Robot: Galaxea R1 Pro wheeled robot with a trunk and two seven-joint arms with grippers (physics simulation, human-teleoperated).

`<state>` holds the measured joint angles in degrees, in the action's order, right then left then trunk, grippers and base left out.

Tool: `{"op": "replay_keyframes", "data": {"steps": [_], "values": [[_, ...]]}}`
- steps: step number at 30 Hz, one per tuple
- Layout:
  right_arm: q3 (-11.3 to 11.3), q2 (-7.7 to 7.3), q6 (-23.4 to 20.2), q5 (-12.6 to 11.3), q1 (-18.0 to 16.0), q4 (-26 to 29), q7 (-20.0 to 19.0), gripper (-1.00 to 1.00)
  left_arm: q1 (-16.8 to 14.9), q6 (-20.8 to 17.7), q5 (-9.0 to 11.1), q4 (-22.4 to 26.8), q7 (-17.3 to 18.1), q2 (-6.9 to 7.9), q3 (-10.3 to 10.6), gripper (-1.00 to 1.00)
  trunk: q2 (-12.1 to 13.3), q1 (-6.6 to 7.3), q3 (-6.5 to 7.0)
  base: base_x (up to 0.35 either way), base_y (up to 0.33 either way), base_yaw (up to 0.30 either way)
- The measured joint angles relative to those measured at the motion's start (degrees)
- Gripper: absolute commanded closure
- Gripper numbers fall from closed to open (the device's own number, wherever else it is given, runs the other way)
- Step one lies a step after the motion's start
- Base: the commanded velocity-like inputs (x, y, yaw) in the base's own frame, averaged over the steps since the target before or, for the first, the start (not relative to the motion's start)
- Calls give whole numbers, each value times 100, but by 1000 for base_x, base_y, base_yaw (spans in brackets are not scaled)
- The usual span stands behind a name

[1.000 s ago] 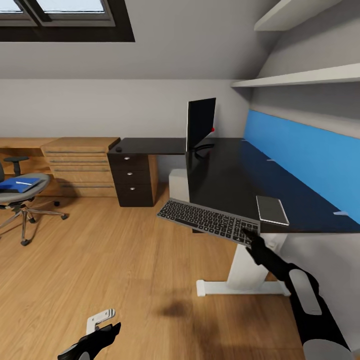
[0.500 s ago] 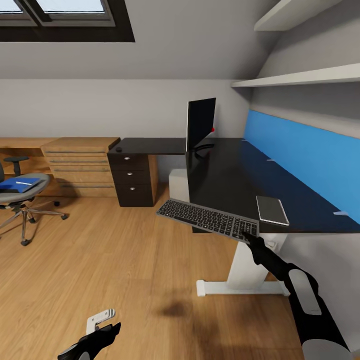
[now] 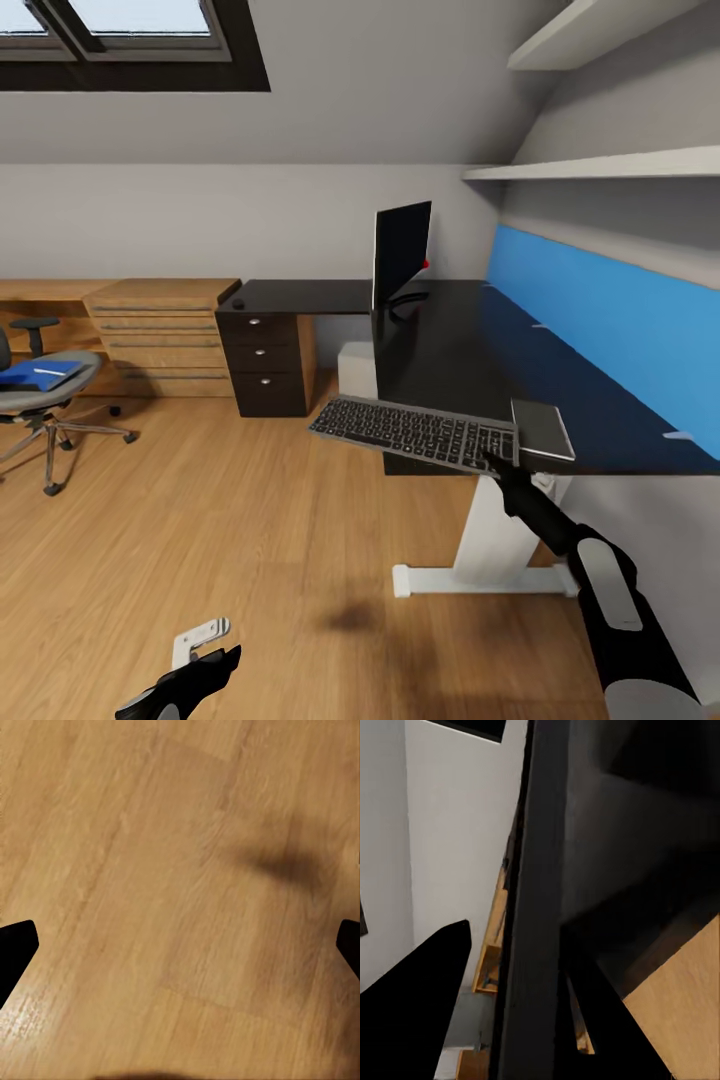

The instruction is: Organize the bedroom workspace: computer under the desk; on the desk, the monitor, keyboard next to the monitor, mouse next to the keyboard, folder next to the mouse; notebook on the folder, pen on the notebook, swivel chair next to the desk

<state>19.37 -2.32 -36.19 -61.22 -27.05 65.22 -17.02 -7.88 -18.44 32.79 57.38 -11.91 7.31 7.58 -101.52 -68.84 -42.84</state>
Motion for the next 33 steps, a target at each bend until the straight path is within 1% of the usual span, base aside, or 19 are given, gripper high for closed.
{"op": "replay_keyframes", "data": {"steps": [3, 4, 7, 8, 9, 10, 11, 12, 13, 14, 15, 17, 20, 22, 26, 27, 31, 32, 33], "values": [[-118, 7, 15, 8, 1, 0, -80, 100, -1, -1, 2, -1, 0, 0, 0, -100, 120, 66, 54, 0, 0, 0], [-299, 5, 21, 9, 0, 5, -98, 100, -1, 0, 5, -1, 0, 0, -1, -100, 160, 88, 72, 0, 0, 0], [-582, 9, 84, 23, 0, 7, -102, 100, -1, 0, 8, -1, 0, 0, -3, -100, 281, 154, 126, 0, 0, 0], [-722, 11, 105, 28, -1, 11, -102, 100, -1, 0, 8, -1, 0, 0, -5, -100, 321, 176, 144, 0, 0, 0], [-1021, 14, 164, 29, -3, 33, -97, 100, -1, 0, 8, -1, 0, 0, -6, -100, 361, 198, 162, 0, 0, 0], [-1153, 15, 208, 53, -3, 53, -95, 100, -1, 0, 9, -1, 0, 0, -7, -100, 401, 220, 179, 0, 0, 0], [-1394, 18, 326, 36, -3, 125, -91, 100, -1, -1, 9, -1, 0, 0, -7, -100, 441, 242, 198, 0, 0, 0], [-1517, 20, 420, 35, -3, 174, -86, 100, -1, -3, 9, -1, 0, 0, -8, -100, 481, 264, 216, 0, 0, 0], [-1723, 30, 656, 54, -3, 271, -87, 100, -1, -2, 9, -1, 0, 0, -8, -100, 521, 286, 234, 0, 0, 0], [-1959, 79, 1112, 52, -4, 382, -86, 100, -1, -2, 9, -1, 0, 0, -8, -100, 562, 308, 252, 0, 0, 0], [-2037, 104, 1307, 43, -3, 410, -67, 100, -1, -2, 9, -1, 0, 0, -8, -100, 602, 330, 270, 0, 0, 0], [-2238, 224, 2089, 48, 0, 460, -40, 100, 0, -1, 9, 0, 0, 0, -9, -100, 682, 374, 306, 0, 0, 0], [-2375, 345, 2814, 82, 6, 478, -11, 100, 0, 0, 9, 0, -3, 0, -9, -100, 802, 439, 359, 0, 0, 0], [-2579, 427, 3241, 141, 17, 487, 7, 100, -1, 0, 9, -1, -6, 0, -8, -100, 882, 483, 395, 0, 0, 0], [-3156, 512, 3565, 467, 44, 476, 87, 100, -1, 0, 9, -5, -7, 0, -6, -100, 924, 506, 413, 0, 0, 0], [-3293, 582, 3658, 512, 51, 454, 131, 100, -1, 0, 9, -6, -4, 0, -3, -100, 924, 506, 413, 0, 0, 0], [-3480, 876, 3860, 543, 85, 157, 176, 100, -1, 34, 2, -128, -1, 0, -9, -100, 924, 506, 413, 10, 19, 0], [-3497, 908, 3871, 534, 88, 128, 176, 100, 0, 65, 0, -164, 2, 0, -14, -100, 924, 506, 413, 134, 202, 0], [-3569, 987, 3900, 545, 116, 45, 161, 100, 0, 276, -2, -290, 15, 1, -25, -100, 923, 508, 413, 154, 232, 0]]}}
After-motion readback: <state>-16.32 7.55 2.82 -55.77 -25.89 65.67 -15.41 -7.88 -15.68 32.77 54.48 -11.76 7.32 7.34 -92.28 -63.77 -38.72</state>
